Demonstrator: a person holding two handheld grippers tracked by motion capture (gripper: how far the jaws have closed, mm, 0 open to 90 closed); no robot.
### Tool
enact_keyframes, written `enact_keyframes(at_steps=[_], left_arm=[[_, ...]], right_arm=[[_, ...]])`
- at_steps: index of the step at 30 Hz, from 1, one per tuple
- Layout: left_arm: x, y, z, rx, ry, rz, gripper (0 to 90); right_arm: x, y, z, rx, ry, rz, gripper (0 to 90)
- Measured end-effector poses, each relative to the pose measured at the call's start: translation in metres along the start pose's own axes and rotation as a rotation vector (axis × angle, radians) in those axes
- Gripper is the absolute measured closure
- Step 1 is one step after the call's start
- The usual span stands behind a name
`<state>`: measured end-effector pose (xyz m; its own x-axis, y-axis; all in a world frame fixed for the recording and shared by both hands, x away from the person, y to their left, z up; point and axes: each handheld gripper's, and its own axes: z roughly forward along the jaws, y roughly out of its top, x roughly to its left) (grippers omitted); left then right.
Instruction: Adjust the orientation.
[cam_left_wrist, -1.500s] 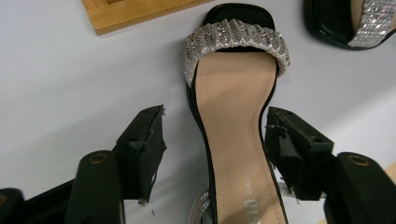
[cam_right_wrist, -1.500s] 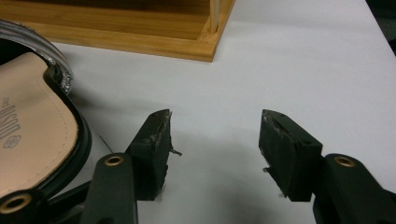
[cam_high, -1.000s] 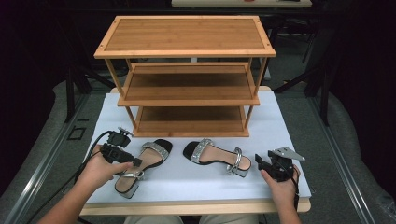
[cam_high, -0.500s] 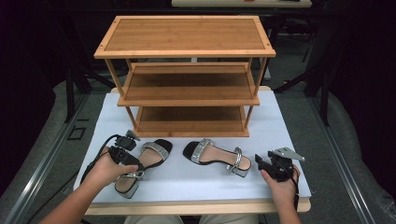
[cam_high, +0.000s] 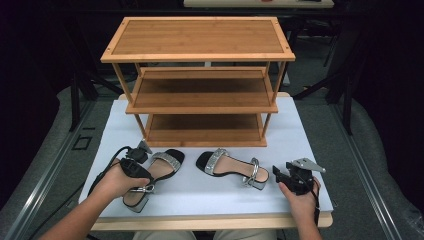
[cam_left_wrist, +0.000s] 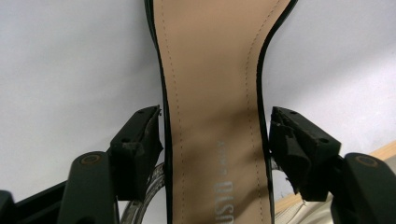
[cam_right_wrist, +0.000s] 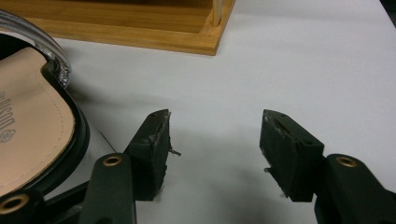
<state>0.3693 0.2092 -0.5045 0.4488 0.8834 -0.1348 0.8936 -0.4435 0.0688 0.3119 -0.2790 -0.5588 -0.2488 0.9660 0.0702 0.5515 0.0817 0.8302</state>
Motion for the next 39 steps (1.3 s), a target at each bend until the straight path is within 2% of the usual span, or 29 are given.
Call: enact_keyframes(at_steps=[5,12,15,21,23,31,35,39], left_arm=[[0.000,0.003,0.002,0.021,-0.004,-0.002,40.2],[0.003,0.007,0.002,0.056,-0.015,-0.023,42.0],[0.003,0.008,0.001,0.064,-0.010,-0.010,42.3],[0.004,0.007,0.000,0.046,0.002,0.023,42.6],[0.004,0.006,-0.002,0.032,0.006,0.025,42.7],[0.010,0.002,-0.009,0.026,-0.007,0.030,43.0],[0.012,0.000,-0.014,0.017,0.004,0.035,43.1],[0.012,-0.001,-0.021,0.005,0.001,0.040,43.2]], right_arm=[[-0.001,0.000,0.000,0.000,0.007,0.000,42.5],[-0.002,-0.001,0.001,0.002,0.003,0.005,42.6],[-0.002,-0.001,0.001,0.002,0.001,0.005,42.6],[-0.002,-0.001,0.001,-0.009,0.006,0.010,42.6],[-0.002,-0.001,0.001,-0.005,0.008,0.007,42.6],[-0.001,-0.001,0.000,-0.004,0.006,0.003,42.7],[-0.001,-0.001,0.001,-0.026,0.010,0.002,42.7],[-0.001,-0.001,0.000,-0.023,0.009,0.001,42.7]])
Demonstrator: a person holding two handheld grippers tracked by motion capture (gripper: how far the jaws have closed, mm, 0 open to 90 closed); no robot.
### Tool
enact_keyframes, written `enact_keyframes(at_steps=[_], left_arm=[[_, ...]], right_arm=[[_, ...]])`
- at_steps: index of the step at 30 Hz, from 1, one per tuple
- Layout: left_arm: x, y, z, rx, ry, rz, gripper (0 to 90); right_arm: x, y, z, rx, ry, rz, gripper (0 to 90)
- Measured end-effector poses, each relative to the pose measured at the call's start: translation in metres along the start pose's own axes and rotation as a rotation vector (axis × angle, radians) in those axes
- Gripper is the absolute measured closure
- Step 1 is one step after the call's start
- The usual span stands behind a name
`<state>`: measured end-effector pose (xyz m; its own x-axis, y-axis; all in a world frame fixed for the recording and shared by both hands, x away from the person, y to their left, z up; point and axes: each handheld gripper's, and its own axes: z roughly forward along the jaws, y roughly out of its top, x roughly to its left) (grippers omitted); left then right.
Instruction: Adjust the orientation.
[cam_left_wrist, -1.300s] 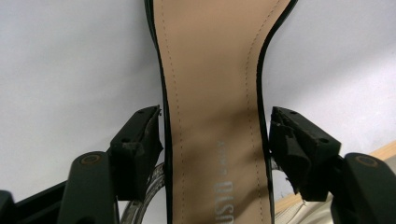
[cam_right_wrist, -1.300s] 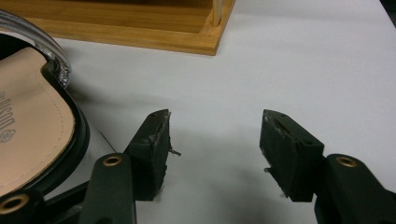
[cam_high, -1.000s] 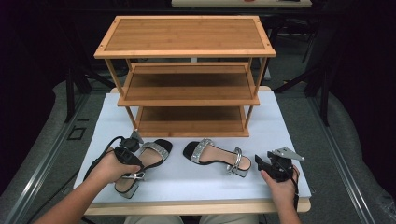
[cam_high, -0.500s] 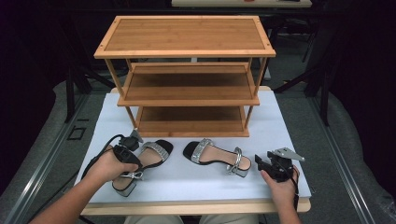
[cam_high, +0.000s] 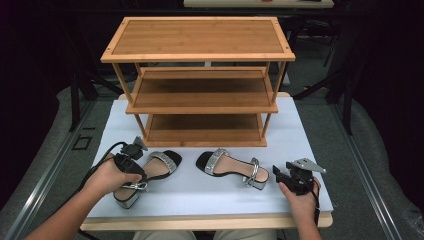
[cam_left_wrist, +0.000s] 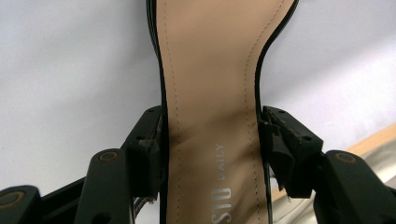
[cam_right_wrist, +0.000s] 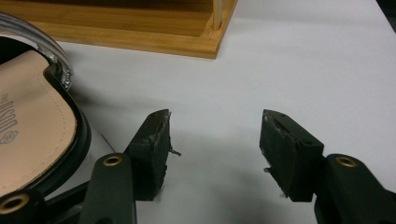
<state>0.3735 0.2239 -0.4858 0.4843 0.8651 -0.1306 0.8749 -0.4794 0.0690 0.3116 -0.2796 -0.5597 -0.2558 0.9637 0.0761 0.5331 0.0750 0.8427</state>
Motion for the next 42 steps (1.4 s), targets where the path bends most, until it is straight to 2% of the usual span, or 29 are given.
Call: enact_keyframes(at_steps=[6,10,17,22,28,36,42], left_arm=[[0.001,0.004,-0.010,-0.035,-0.005,-0.013,43.2],[0.001,0.012,-0.013,-0.054,-0.005,-0.028,43.2],[-0.009,0.039,-0.009,-0.114,0.011,-0.063,43.2],[-0.014,0.059,-0.004,-0.117,0.028,-0.081,43.2],[-0.018,0.076,0.004,-0.104,0.039,-0.097,43.2],[-0.015,0.088,0.010,-0.114,0.049,-0.137,43.2],[-0.014,0.092,0.011,-0.118,0.037,-0.163,43.2]], right_arm=[[0.000,0.000,-0.001,-0.008,0.000,0.000,42.7],[0.001,0.000,-0.001,-0.001,-0.001,-0.003,42.7],[0.001,0.000,0.000,-0.012,0.000,0.003,42.7],[0.000,0.000,-0.001,-0.008,0.004,0.001,42.7],[-0.002,-0.001,0.000,-0.021,0.007,0.005,42.7],[-0.002,-0.001,0.001,-0.018,0.010,0.005,42.6],[-0.002,-0.001,0.001,-0.016,0.010,0.004,42.7]])
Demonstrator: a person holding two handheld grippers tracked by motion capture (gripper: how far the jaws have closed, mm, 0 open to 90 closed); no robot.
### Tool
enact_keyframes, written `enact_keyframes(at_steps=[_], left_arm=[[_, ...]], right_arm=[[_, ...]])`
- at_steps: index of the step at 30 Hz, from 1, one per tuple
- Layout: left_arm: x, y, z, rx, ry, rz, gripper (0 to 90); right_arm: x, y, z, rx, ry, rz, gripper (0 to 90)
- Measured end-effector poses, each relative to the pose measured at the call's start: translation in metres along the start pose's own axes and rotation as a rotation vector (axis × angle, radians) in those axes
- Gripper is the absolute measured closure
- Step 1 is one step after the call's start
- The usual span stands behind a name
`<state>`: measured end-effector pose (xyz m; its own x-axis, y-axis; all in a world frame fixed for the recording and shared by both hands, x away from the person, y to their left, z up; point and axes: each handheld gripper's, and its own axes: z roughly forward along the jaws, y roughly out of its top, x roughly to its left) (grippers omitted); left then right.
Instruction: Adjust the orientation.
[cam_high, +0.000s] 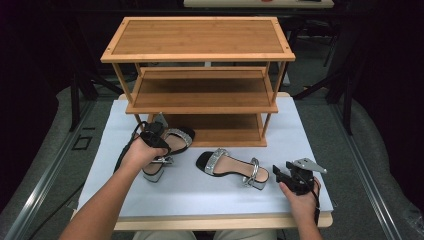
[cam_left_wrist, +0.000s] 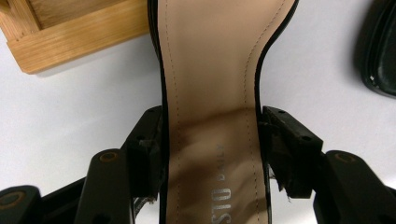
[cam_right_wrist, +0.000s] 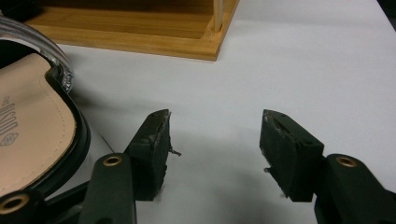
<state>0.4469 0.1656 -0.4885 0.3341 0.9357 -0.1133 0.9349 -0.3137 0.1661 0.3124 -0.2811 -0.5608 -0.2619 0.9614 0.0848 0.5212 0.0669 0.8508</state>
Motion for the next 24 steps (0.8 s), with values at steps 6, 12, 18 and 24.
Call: enact_keyframes(at_steps=[6,12,18,24], left_arm=[[0.001,0.001,0.002,0.006,-0.003,-0.006,43.2],[0.002,-0.002,0.009,0.011,-0.004,-0.012,43.1],[0.003,-0.005,0.010,-0.004,-0.007,0.007,42.6],[0.002,-0.008,0.008,-0.009,-0.020,0.029,39.3]], right_arm=[[0.000,0.000,0.000,-0.001,0.001,-0.001,42.6],[0.000,0.000,0.000,0.003,0.002,-0.001,42.6],[0.000,0.000,0.001,0.004,0.002,0.000,42.4],[0.000,0.000,0.001,0.004,0.003,0.002,41.8]])
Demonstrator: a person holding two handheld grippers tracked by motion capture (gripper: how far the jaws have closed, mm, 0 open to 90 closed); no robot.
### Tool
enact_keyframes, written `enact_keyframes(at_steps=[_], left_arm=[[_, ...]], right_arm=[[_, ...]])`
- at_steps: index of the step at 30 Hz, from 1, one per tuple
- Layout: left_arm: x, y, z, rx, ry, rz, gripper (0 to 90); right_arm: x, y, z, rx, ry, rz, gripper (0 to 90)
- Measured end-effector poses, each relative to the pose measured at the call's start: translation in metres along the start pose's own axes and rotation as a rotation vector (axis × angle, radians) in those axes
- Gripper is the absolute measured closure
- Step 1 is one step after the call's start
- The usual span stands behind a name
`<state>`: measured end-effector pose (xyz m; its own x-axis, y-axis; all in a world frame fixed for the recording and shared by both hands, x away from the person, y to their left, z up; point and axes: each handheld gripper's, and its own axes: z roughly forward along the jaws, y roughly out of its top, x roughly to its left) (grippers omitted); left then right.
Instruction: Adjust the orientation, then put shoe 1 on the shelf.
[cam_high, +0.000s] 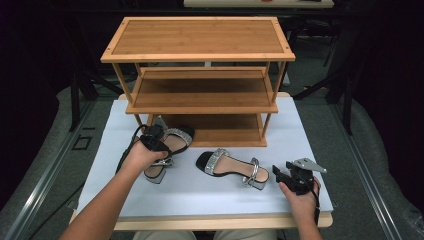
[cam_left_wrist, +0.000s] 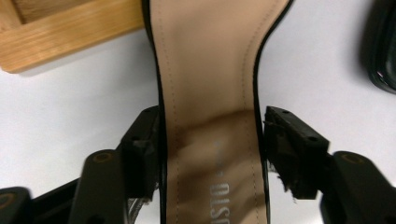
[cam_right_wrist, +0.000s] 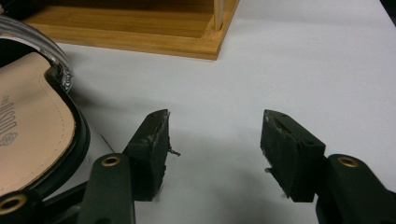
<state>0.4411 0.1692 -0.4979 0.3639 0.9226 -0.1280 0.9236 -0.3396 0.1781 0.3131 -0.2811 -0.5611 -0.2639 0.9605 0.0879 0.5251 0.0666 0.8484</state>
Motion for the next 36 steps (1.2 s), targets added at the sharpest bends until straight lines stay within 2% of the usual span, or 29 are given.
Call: enact_keyframes(at_steps=[5,8,12,15,19,23,24,26,28,32,36], left_arm=[[0.000,-0.005,-0.010,-0.031,-0.009,0.028,33.9],[0.001,-0.009,-0.020,-0.062,-0.037,0.028,32.2],[0.004,-0.016,-0.041,-0.103,-0.064,0.067,32.4],[0.008,-0.026,-0.057,-0.138,-0.076,0.093,33.2],[0.016,-0.042,-0.075,-0.177,-0.063,0.137,39.3],[0.030,-0.060,-0.089,-0.220,-0.059,0.157,40.3],[0.034,-0.064,-0.091,-0.232,-0.050,0.177,40.4],[0.041,-0.074,-0.092,-0.249,-0.021,0.217,40.2],[0.050,-0.083,-0.090,-0.250,-0.010,0.205,40.1],[0.067,-0.099,-0.086,-0.287,-0.062,0.176,38.9],[0.071,-0.113,-0.076,-0.295,-0.085,0.193,38.9]], right_arm=[[0.000,0.000,0.000,-0.002,-0.001,-0.001,41.4],[0.000,0.000,0.000,0.000,-0.001,0.000,41.3],[0.001,0.000,-0.001,0.011,-0.008,-0.006,41.3],[0.001,0.000,-0.001,-0.004,-0.004,0.000,41.2],[0.001,0.000,-0.001,0.007,-0.010,-0.004,41.2],[0.003,0.000,-0.001,0.002,-0.007,-0.004,41.2],[0.003,0.001,-0.002,0.004,-0.008,-0.007,41.2],[0.003,0.002,-0.003,-0.001,-0.007,-0.003,41.0],[0.002,0.001,-0.003,-0.004,-0.008,-0.002,41.1],[0.001,0.001,-0.003,0.000,-0.013,0.001,41.1],[0.001,0.001,-0.003,-0.012,-0.014,0.003,41.1]])
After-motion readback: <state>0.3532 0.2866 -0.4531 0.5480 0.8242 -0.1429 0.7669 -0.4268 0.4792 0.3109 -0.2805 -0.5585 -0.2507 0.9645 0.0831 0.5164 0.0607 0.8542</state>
